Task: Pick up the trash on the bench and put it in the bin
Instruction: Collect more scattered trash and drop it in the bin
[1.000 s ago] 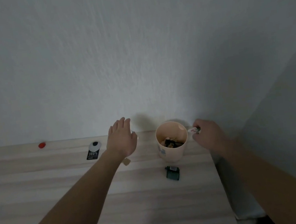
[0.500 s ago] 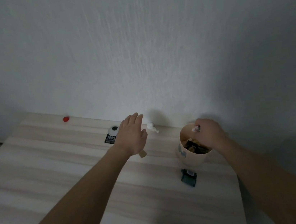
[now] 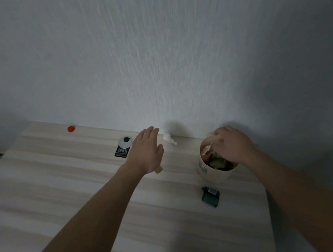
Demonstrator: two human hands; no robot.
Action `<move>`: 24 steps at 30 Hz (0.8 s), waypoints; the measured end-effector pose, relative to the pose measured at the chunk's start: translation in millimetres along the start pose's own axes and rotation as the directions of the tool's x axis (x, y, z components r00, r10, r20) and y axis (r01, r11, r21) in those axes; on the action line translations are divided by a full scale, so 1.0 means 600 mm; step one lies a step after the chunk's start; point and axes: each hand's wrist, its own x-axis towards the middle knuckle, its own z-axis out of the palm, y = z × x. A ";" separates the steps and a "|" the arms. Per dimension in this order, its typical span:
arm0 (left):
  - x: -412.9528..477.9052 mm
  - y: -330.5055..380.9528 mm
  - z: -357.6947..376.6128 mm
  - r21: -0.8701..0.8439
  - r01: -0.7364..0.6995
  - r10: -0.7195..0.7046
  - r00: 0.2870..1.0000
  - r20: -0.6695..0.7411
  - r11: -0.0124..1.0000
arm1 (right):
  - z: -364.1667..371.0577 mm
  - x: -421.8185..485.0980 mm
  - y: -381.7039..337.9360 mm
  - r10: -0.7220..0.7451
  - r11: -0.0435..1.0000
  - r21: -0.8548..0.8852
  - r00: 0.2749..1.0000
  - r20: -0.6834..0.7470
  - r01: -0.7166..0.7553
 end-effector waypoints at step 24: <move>-0.055 0.023 -0.056 0.032 -0.052 0.055 0.995 -0.083 0.998 | -0.065 -0.120 -0.020 0.038 0.964 -0.250 0.981 -0.192 -0.086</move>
